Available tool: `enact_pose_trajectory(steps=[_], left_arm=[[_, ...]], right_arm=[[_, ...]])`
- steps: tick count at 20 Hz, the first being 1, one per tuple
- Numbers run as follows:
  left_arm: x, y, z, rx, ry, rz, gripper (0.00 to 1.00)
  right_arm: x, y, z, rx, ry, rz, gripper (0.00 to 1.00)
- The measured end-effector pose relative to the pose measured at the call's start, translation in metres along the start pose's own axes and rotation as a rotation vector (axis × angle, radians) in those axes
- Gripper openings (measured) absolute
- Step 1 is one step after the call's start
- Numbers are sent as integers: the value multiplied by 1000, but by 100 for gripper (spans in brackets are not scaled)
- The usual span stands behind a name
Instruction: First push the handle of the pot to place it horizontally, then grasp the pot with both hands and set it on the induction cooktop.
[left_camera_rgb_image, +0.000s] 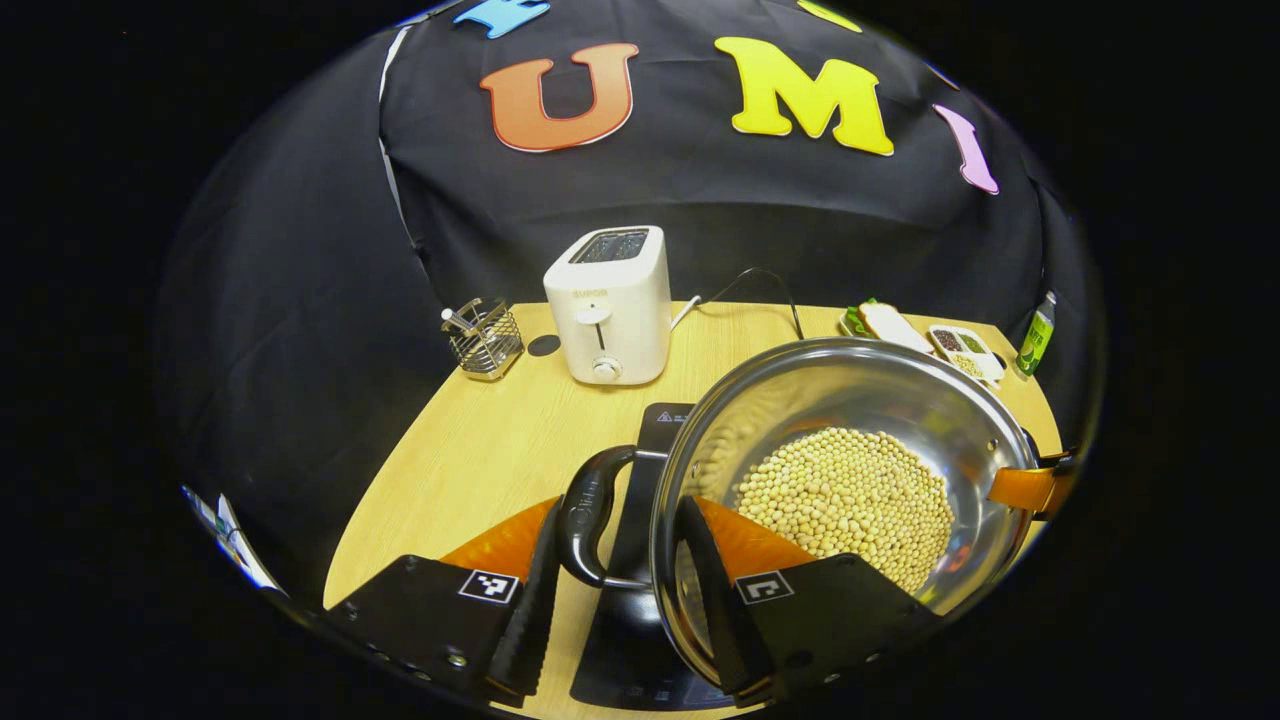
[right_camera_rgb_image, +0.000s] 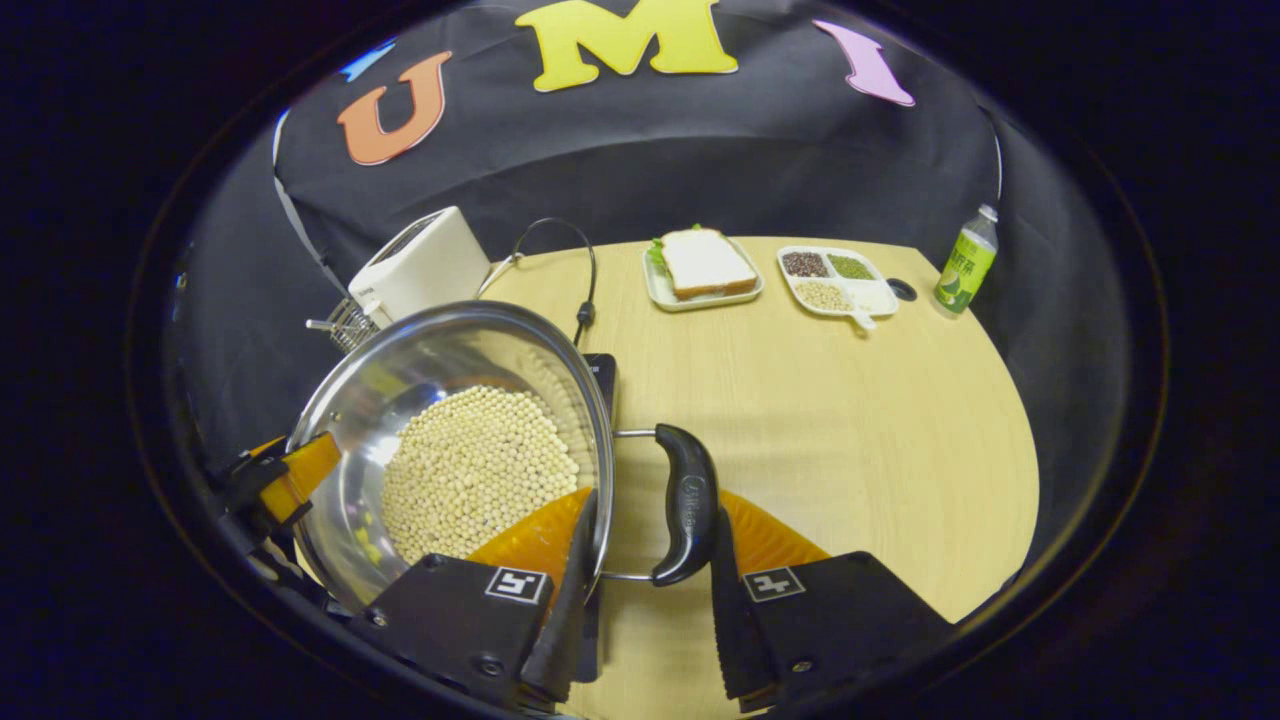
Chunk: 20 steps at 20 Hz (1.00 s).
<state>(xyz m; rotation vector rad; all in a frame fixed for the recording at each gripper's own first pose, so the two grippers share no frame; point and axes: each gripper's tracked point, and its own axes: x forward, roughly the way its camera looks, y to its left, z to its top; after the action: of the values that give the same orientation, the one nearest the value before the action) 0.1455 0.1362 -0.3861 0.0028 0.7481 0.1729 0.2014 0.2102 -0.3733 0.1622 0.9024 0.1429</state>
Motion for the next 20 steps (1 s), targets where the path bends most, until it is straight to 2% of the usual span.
enact_pose_trajectory(steps=[10,20], left_arm=[[28,16,-1,4,22,-14,64],[31,11,-6,11,-2,-60,64]], right_arm=[[17,21,-6,35,6,-30,55],[18,19,-6,52,-17,-50,55]])
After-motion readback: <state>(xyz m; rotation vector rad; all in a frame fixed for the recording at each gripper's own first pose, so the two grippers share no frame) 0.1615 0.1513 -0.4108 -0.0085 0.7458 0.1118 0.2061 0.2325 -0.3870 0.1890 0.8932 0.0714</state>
